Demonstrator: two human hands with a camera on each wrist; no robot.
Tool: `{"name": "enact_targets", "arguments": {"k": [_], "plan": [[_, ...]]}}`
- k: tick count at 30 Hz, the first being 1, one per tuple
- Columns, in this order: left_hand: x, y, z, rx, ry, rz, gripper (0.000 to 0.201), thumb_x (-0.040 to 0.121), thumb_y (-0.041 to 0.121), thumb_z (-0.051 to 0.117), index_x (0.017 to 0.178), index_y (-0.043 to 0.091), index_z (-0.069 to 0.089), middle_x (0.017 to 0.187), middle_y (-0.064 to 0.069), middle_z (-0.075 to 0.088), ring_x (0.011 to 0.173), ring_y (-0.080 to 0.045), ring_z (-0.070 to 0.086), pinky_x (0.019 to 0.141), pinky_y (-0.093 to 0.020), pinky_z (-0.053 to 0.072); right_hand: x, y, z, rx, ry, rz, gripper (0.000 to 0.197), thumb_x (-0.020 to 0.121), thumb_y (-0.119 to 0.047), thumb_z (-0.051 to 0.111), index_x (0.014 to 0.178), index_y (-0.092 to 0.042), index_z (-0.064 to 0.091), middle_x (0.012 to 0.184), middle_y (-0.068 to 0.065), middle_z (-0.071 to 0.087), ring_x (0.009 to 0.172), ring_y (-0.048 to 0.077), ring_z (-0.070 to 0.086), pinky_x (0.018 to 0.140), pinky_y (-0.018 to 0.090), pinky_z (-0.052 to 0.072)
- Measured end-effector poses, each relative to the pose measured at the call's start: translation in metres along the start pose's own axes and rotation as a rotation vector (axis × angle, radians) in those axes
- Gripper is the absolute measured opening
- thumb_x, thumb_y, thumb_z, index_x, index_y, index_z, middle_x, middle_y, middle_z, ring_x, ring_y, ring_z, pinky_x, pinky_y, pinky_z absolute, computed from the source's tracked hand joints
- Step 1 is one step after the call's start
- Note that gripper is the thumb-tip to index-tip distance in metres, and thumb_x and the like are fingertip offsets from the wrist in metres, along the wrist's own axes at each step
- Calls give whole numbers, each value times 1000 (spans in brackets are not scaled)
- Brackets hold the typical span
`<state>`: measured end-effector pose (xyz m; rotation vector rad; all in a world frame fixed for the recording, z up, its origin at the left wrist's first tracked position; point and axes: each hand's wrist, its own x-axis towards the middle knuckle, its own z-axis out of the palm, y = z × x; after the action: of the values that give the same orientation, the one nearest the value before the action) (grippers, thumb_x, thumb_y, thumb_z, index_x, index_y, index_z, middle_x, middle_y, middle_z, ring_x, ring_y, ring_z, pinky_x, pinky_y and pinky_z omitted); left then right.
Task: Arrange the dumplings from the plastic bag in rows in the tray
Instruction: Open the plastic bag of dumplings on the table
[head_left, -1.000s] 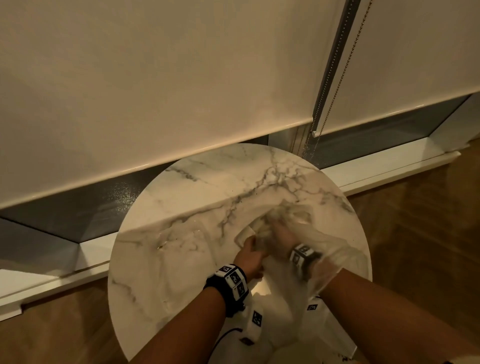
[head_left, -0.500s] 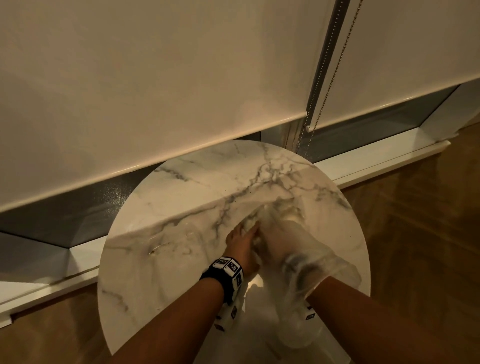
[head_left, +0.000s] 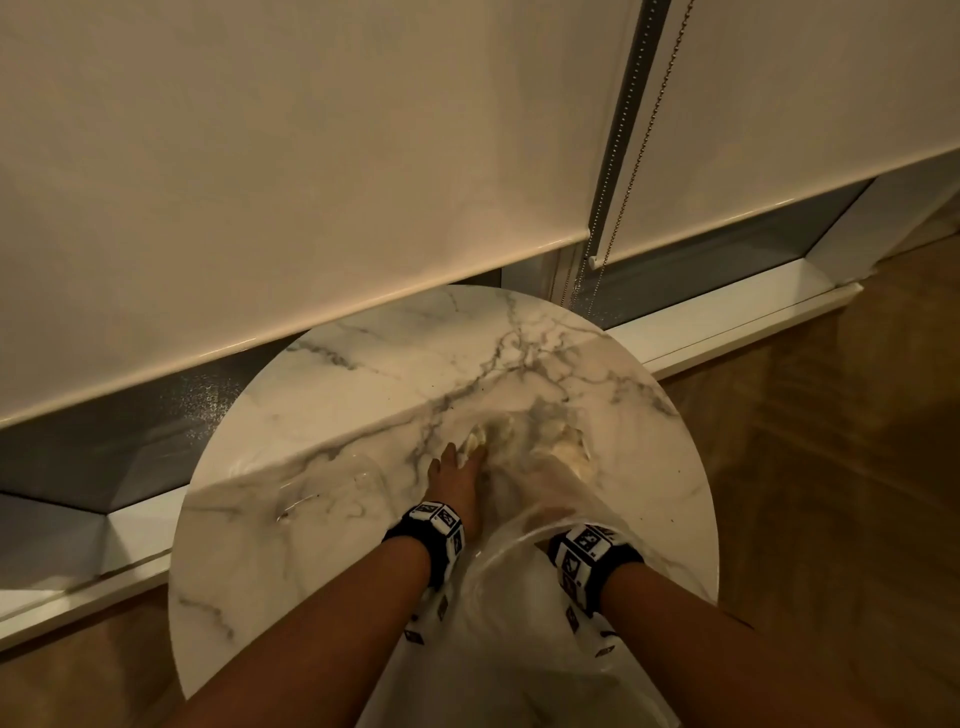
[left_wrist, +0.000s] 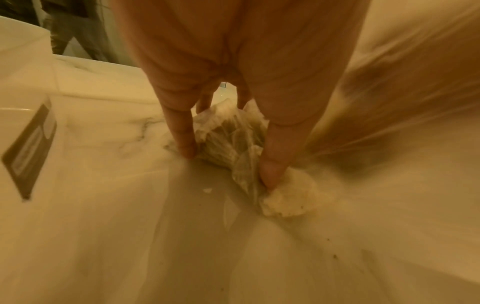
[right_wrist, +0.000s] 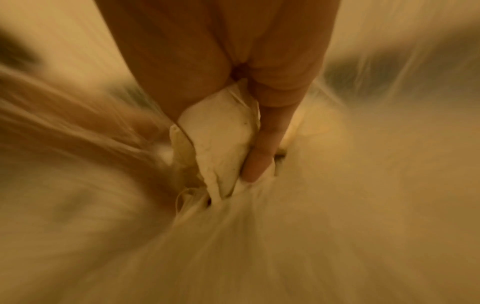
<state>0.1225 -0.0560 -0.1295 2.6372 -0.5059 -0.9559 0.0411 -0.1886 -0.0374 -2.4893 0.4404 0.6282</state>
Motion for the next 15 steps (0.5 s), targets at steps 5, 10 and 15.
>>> {"name": "enact_targets", "arguments": {"k": [5, 10, 15], "plan": [[1, -1, -5, 69, -2, 11, 87, 92, 15, 61, 158, 36, 9, 166, -16, -3, 150, -44, 5, 118, -54, 25, 2, 6, 10, 351, 28, 101, 19, 101, -29, 51, 109, -15, 61, 95, -4, 56, 86, 9, 55, 80, 19, 42], [-12, 11, -23, 111, 17, 50, 89, 86, 16, 64, 158, 33, 14, 166, -12, 3, 150, -40, 7, 119, -51, 26, -20, -1, 0, 395, -90, 246, 27, 104, -14, 41, 83, -7, 55, 86, 11, 51, 86, 13, 48, 85, 19, 41], [-44, 19, -46, -28, 152, 177, 64, 90, 17, 55, 151, 27, 37, 157, -7, 31, 143, -31, 30, 116, -39, 30, -47, 15, 1, 439, -74, 81, 16, 96, -9, 57, 81, -11, 64, 77, 8, 62, 58, 9, 62, 57, 21, 53]]}}
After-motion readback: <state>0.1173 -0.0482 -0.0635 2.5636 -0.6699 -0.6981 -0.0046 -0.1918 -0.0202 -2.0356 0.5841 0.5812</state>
